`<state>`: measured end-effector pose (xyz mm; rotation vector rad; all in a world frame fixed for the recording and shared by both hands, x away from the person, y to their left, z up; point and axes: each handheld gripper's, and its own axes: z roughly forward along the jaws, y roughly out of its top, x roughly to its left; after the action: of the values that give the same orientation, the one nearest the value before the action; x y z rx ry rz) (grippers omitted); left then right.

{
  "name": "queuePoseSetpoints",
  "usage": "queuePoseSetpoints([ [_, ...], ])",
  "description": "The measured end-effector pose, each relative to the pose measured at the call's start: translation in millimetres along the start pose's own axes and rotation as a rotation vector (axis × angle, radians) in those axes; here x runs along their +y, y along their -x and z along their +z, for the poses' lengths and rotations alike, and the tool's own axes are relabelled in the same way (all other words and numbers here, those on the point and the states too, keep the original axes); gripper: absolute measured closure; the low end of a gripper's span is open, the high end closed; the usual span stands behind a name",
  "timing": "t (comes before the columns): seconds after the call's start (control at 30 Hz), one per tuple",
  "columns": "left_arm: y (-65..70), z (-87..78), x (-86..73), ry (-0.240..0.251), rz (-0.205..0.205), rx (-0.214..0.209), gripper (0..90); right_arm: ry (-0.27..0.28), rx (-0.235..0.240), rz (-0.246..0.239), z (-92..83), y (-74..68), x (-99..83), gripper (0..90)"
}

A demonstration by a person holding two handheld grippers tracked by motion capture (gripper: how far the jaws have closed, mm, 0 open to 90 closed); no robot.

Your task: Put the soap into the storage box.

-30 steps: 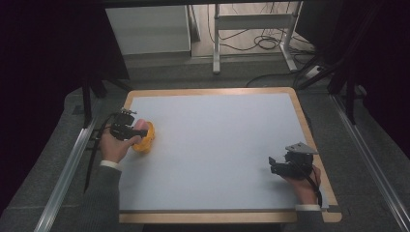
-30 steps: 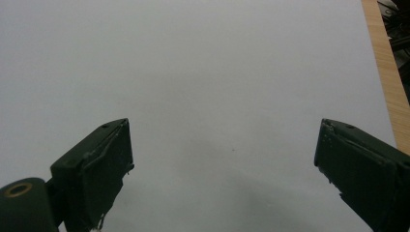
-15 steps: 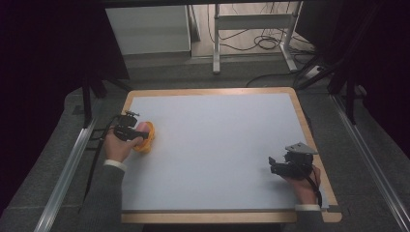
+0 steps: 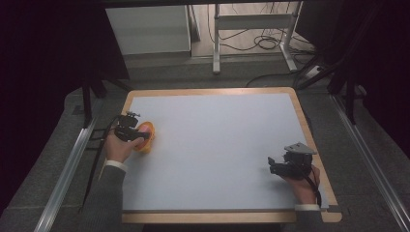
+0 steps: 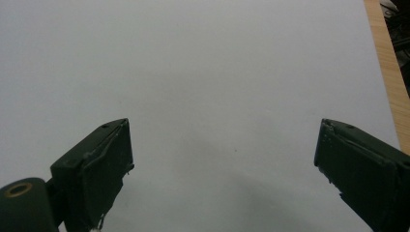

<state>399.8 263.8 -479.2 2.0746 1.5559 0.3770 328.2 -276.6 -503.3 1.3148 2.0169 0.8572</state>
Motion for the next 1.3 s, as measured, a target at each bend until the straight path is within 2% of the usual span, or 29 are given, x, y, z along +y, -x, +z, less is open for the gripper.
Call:
queuePoseSetpoints([
  [0.17,3.1,-10.6,2.9,0.03,0.005,0.002,46.5,-0.001,0.002,-0.005,0.6,-0.8,-0.1,6.2],
  [0.2,4.6,-15.1,3.6,0.046,0.007,0.004,41.7,0.0,0.001,-0.005,0.7,-0.9,0.0,6.2],
  [0.4,10.4,-30.8,2.9,0.099,0.022,-0.001,36.4,0.001,-0.002,0.0,0.0,-0.2,0.5,6.2],
  [0.6,15.9,-43.9,-0.4,0.145,0.033,-0.041,32.6,0.001,0.0,-0.001,0.4,-0.6,0.9,6.2],
  [0.7,22.8,-53.2,-6.5,0.181,0.054,-0.087,31.4,0.004,-0.001,-0.004,0.2,-0.7,1.3,6.2],
  [0.8,29.8,-58.0,-12.5,0.195,0.078,-0.124,30.6,0.004,0.0,-0.002,-0.2,-0.6,1.4,6.2],
  [0.93,40.2,-60.0,-21.7,0.213,0.114,-0.172,29.8,0.005,-0.001,-0.002,-0.6,-0.6,1.5,6.2],
  [0.97,40.2,-60.0,-21.7,0.213,0.114,-0.172,29.7,0.005,-0.001,-0.002,-0.5,-0.6,1.4,6.2],
  [1.0,45.7,-59.5,-27.0,0.231,0.119,-0.201,29.7,0.004,-0.001,-0.002,-0.4,-0.6,1.3,6.2],
  [1.03,48.5,-59.0,-29.6,0.229,0.127,-0.211,29.7,0.003,-0.001,-0.004,-0.2,-0.5,1.2,6.2],
  [1.2,64.5,-50.8,-45.2,0.218,0.162,-0.24,29.4,0.004,0.0,-0.005,-0.4,-0.7,1.2,6.2],
  [1.3,69.5,-44.9,-51.4,0.214,0.171,-0.24,29.4,0.005,0.0,-0.005,-0.6,-0.6,1.3,6.2],
])
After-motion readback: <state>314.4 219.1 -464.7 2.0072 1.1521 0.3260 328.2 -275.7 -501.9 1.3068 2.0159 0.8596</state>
